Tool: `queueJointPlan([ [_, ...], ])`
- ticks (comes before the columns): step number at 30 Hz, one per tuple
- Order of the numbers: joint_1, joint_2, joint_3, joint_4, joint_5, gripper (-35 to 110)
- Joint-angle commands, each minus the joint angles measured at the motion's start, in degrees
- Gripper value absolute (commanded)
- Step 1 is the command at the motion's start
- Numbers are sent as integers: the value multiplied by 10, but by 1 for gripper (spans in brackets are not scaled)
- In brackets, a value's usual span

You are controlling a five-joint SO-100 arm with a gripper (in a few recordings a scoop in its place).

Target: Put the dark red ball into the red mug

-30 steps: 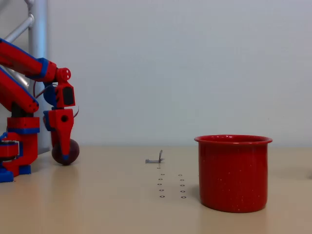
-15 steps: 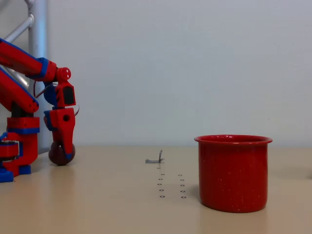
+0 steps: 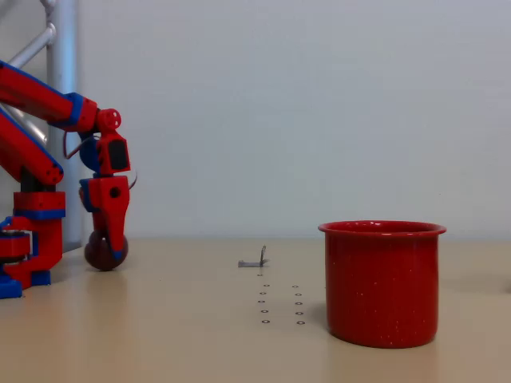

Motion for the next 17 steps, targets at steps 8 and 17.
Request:
queueJointPlan([
  [8,108,-137,-252,-11,-53,22],
  [17,299,-292,-496,-108,-186,22],
])
